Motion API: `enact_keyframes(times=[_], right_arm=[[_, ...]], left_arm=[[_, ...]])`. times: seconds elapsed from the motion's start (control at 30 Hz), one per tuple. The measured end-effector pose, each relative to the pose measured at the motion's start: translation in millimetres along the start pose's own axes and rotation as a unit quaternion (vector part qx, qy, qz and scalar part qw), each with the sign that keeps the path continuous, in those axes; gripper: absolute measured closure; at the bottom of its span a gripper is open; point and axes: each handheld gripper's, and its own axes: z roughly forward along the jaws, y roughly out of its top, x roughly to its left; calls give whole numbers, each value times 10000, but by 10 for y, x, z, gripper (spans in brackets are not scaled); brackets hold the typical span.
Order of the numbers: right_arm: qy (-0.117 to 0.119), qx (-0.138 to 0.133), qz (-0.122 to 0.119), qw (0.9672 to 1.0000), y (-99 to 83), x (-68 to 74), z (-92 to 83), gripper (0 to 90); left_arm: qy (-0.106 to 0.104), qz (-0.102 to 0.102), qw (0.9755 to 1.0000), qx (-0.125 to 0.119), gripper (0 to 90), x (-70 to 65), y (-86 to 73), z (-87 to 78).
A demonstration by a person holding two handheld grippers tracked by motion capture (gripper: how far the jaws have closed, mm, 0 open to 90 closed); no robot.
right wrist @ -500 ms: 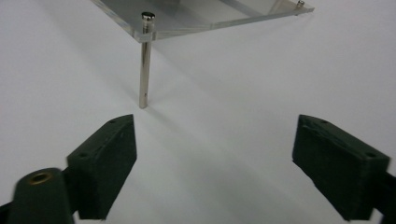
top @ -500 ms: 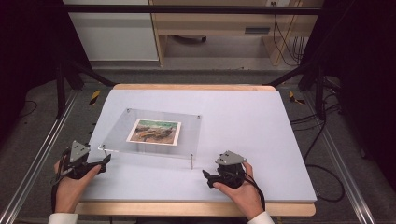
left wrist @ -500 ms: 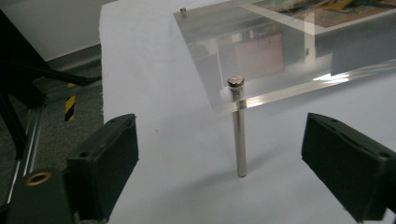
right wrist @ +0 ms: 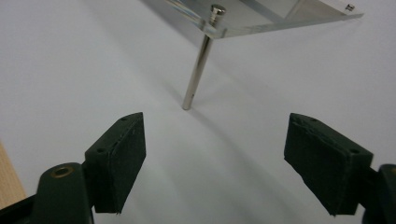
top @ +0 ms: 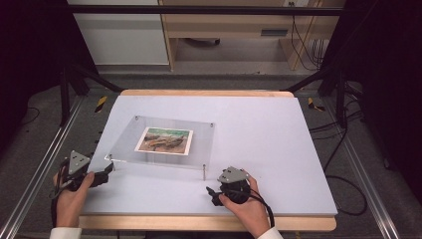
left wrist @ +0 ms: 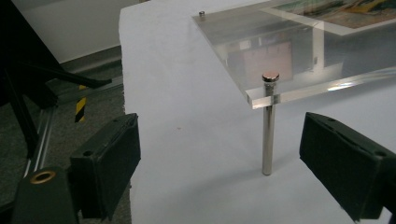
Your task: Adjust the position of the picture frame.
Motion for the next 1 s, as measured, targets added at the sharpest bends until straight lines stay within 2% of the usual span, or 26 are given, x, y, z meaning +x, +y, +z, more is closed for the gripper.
enact_keyframes(times=[0.23, 0.33, 0.47, 0.57, 0.63, 0.77, 0.8, 1.0], right_arm=[[48, -277, 159, 9995, 29, 60, 31, 255], [137, -317, 310, 9989, 47, 73, 70, 298], [162, -395, 352, 9985, 80, 89, 111, 347], [143, -396, 442, 9981, 118, 83, 168, 393], [128, -366, 417, 9984, 134, 70, 201, 404], [273, -424, 493, 9975, 162, 19, 252, 474], [268, -418, 443, 9978, 169, 10, 267, 498], [322, -524, 536, 9967, 209, -29, 353, 656]], left_arm=[[-201, -25, 9998, 42, 84, -34, -7, 32], [-294, -20, 9996, 27, 70, -59, -1, 42], [-378, -1, 9993, 20, 65, -77, 1, 46], [-464, -74, 9989, -22, 65, -82, 10, 47], [-492, -105, 9987, -19, 65, -80, 10, 50], [-603, -160, 9980, -25, 66, -78, 10, 54], [-629, -146, 9979, -25, 66, -80, 12, 57], [-704, -189, 9973, 56, 76, -111, 25, 88]])
